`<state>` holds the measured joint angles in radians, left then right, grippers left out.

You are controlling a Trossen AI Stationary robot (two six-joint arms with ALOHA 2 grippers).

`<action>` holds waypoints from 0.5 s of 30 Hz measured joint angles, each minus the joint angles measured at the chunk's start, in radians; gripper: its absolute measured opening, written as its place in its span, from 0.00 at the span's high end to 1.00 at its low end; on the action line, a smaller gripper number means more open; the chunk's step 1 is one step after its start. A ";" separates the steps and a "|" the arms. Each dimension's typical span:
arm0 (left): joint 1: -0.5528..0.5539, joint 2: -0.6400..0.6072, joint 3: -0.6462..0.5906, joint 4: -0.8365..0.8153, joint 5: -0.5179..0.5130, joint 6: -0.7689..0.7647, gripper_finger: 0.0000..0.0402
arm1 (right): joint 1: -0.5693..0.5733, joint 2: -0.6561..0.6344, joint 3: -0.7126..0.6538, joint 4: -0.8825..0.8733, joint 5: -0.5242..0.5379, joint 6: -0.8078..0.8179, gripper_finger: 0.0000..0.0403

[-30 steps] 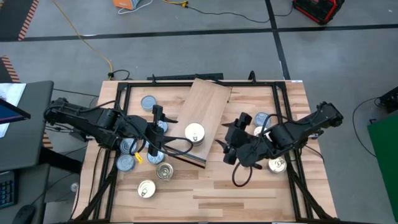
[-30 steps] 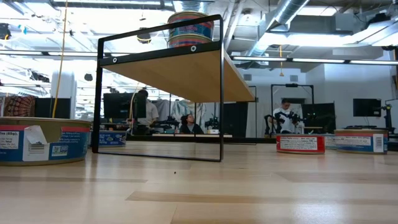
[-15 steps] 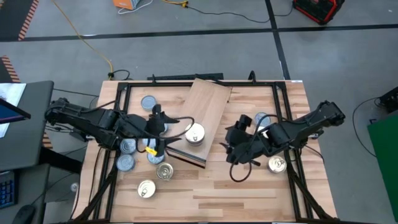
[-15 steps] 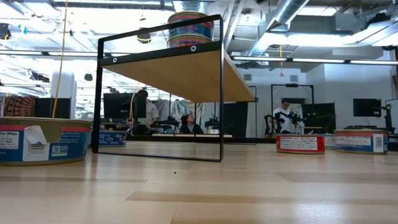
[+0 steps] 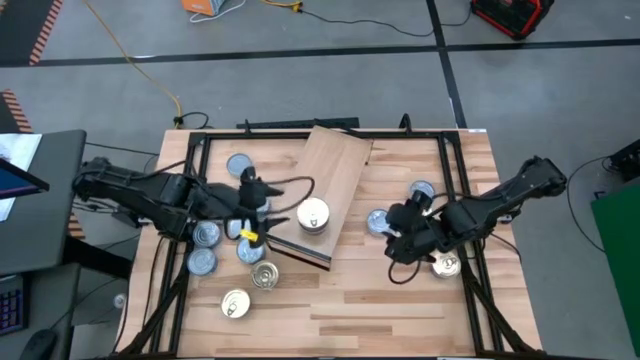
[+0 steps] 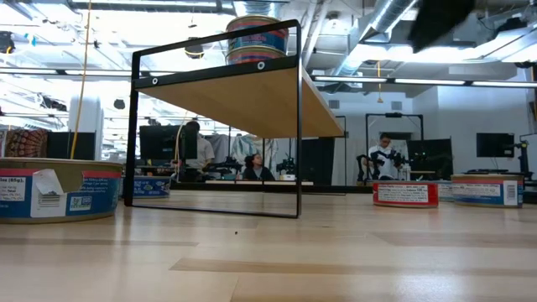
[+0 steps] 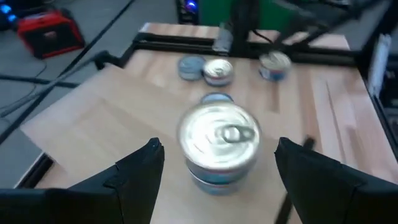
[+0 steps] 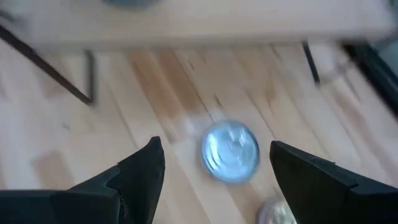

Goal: Stack canned seafood by type on shelf
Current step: Put the red tuna can on the shelf

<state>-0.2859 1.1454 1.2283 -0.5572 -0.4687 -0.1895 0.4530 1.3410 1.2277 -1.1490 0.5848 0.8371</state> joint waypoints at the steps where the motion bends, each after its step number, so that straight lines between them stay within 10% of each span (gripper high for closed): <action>1: -0.028 -0.006 -0.015 -0.001 -0.014 0.010 0.26 | -0.005 -0.001 -0.027 0.003 -0.018 0.016 0.21; 9: -0.384 -0.102 -0.175 0.010 -0.354 -0.056 0.26 | -0.024 -0.001 -0.179 0.079 -0.129 0.075 0.21; 15: -0.551 -0.135 -0.273 -0.002 -0.409 -0.217 0.26 | -0.076 0.006 -0.235 0.275 -0.147 -0.005 0.22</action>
<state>-0.8368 1.0107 0.9549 -0.5588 -0.8773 -0.4067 0.3775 1.3468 0.9923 -0.8739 0.4383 0.8318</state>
